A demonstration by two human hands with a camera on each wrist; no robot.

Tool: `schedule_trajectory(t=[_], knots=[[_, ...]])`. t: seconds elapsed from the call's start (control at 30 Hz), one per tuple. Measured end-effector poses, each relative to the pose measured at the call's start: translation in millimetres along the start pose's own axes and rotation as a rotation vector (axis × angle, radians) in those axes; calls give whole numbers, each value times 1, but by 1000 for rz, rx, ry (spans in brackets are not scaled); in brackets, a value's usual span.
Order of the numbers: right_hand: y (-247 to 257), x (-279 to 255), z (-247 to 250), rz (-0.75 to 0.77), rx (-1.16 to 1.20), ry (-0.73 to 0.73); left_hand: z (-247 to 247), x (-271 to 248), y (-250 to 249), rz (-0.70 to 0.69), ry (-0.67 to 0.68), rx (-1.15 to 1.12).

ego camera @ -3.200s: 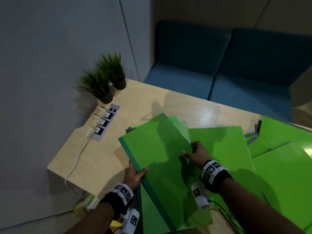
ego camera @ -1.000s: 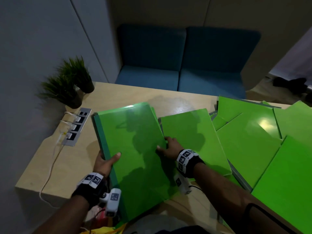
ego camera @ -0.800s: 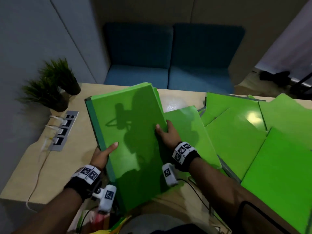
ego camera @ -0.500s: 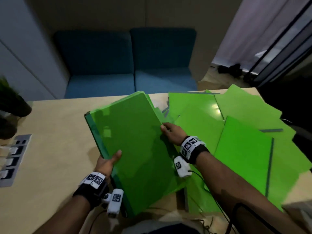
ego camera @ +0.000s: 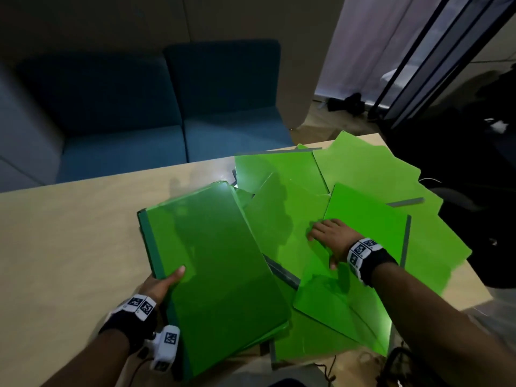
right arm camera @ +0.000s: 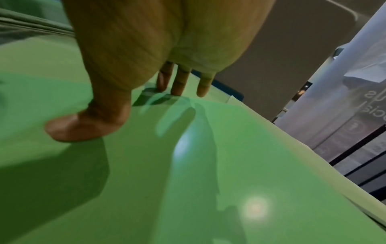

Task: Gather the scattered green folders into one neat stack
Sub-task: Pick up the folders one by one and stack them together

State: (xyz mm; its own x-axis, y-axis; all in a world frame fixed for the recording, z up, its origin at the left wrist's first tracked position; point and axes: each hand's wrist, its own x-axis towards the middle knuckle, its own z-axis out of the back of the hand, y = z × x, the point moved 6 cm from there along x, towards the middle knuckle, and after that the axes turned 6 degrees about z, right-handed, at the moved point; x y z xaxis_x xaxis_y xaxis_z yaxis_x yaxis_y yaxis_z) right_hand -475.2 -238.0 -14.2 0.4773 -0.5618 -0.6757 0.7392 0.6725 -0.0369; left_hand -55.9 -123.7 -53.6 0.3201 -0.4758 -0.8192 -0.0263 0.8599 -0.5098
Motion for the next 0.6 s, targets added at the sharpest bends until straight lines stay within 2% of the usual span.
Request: schedule_trajectory(t=[0.2, 0.37, 0.47, 0.6], knots=[[7, 24, 46, 141, -149, 72, 2, 7, 3, -23, -25, 18], [8, 30, 99, 217, -77, -94, 4, 6, 1, 5, -29, 40], [-1, 24, 137, 172, -25, -201, 7, 5, 3, 25, -35, 36], [-18, 5, 191, 102, 345, -418, 16, 5, 8, -15, -151, 15]])
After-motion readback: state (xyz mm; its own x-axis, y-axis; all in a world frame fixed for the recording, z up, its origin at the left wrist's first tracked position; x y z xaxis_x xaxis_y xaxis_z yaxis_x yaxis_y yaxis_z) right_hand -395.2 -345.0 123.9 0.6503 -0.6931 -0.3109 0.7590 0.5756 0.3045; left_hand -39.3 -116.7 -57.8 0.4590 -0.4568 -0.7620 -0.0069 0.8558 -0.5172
